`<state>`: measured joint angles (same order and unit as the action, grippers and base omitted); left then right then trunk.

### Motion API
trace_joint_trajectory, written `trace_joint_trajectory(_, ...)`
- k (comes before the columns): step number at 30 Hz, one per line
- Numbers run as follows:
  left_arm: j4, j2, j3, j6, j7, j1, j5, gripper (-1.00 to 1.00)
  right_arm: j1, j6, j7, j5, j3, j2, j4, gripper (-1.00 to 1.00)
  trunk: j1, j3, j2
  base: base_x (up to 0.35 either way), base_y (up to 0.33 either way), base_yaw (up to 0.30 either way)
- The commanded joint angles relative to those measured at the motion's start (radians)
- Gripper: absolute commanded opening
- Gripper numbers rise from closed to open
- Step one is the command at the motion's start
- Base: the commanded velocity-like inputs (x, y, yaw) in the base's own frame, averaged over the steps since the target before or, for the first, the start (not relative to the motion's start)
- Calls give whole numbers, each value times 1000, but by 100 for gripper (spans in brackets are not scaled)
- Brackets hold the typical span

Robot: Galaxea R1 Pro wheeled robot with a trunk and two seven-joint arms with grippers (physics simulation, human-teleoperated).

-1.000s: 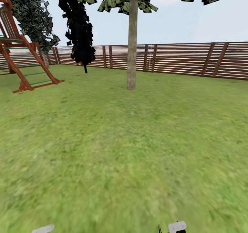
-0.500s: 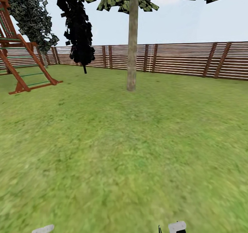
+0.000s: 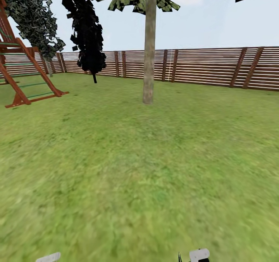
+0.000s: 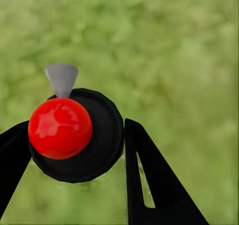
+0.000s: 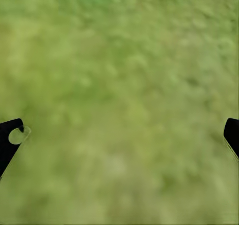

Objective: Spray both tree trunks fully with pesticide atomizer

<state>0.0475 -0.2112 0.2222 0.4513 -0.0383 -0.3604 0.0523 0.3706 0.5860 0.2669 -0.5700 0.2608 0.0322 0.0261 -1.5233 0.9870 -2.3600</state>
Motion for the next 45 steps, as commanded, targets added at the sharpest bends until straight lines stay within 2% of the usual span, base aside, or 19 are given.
trace_joint_trajectory(1, 0, 0, 0, 0, 0, 0, 0, -100, 0, 0, 0, 0, 0, 0, 0, 100, 0, 0, 0, 339, 0, 0)
trace_joint_trajectory(45, 0, 1, 0, 1, 0, 0, 0, -100, 0, 0, 0, 1, 0, 0, 0, 100, 0, 0, 0, 339, 0, 0)
